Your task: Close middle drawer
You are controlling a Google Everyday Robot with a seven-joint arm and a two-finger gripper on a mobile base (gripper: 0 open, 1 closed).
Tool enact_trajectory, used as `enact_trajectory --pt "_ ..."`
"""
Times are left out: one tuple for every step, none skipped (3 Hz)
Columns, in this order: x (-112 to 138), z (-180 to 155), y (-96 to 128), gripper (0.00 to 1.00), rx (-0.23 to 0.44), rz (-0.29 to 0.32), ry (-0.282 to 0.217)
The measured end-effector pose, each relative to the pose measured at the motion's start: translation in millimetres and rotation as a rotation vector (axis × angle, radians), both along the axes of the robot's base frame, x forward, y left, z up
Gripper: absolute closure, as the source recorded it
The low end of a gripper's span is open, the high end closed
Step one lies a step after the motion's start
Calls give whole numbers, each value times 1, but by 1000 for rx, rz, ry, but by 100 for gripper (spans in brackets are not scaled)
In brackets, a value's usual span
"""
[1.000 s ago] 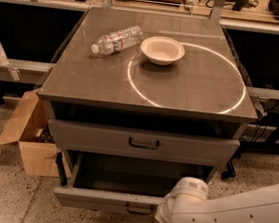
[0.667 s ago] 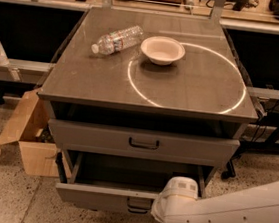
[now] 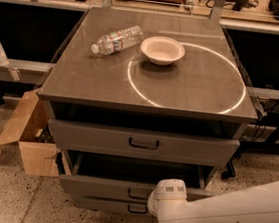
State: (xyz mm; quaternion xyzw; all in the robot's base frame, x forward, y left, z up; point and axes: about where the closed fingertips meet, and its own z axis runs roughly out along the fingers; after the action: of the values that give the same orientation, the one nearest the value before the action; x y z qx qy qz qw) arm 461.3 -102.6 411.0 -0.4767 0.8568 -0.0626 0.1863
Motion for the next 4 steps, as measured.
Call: enact_trajectory --pt "13 2 -1 100 -13 9 -38" --pt "13 2 -1 100 -13 9 -38" --pt "16 1 0 100 -7 -1 -51" --pt "22 -3 0 100 -8 -7 -53"
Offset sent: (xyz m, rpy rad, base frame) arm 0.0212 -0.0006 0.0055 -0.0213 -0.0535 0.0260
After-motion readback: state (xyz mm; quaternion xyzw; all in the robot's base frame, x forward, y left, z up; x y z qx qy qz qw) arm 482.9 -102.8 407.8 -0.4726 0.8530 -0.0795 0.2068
